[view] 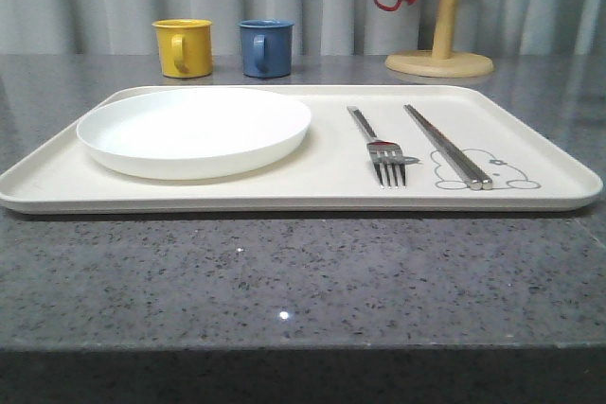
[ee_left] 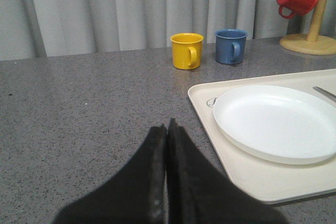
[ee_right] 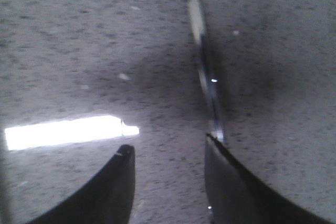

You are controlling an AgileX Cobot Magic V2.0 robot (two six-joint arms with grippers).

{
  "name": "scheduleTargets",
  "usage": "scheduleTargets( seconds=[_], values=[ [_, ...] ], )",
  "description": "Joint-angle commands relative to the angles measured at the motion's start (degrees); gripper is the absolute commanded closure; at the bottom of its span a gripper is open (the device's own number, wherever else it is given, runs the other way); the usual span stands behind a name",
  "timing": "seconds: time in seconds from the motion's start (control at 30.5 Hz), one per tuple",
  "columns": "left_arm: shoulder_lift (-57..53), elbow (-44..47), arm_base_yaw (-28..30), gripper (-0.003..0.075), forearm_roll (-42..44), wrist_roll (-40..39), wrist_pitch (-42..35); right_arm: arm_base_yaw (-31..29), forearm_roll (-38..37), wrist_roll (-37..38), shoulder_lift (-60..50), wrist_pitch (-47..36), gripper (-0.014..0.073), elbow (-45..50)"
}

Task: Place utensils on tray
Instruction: 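Grasp the silver spoon with the right gripper and carry it over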

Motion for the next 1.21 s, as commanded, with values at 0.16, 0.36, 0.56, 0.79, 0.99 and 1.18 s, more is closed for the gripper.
scheduleTargets(
  seconds=[0.16, 0.36, 0.56, 0.79, 0.99, 1.18],
  values=[
    [0.63, -1.56, 0.22, 0.0739, -0.74, -0.58, -4.77, -3.65, -1.02, -2.92, 1.75, 2.73, 0.0244, -1.29],
    [0.63, -1.56, 0.22, 0.0739, -0.74, -0.58, -4.77, -3.72, -1.32, -2.98, 4.27, 1.97, 0.0244, -1.29],
    [0.63, -1.56, 0.22, 0.0739, -0.74, -0.58, -4.77, -3.72, -1.32, -3.00, 5.67, 1.57, 0.0244, -1.29],
    [0.63, -1.56, 0.22, 0.0739, -0.74, -0.58, -4.77, -3.72, -1.32, -3.05, 7.38, 1.11, 0.0246, -1.29],
    [0.63, -1.56, 0.22, 0.0739, -0.74, -0.58, -4.77, -3.72, -1.37, -3.05, 7.43, 1.81, 0.0399, -1.35],
    [0.63, -1.56, 0.22, 0.0739, -0.74, -0.58, -4.77, -3.72, -1.42, -3.05, 6.58, 2.83, 0.0590, -1.47]
  ],
)
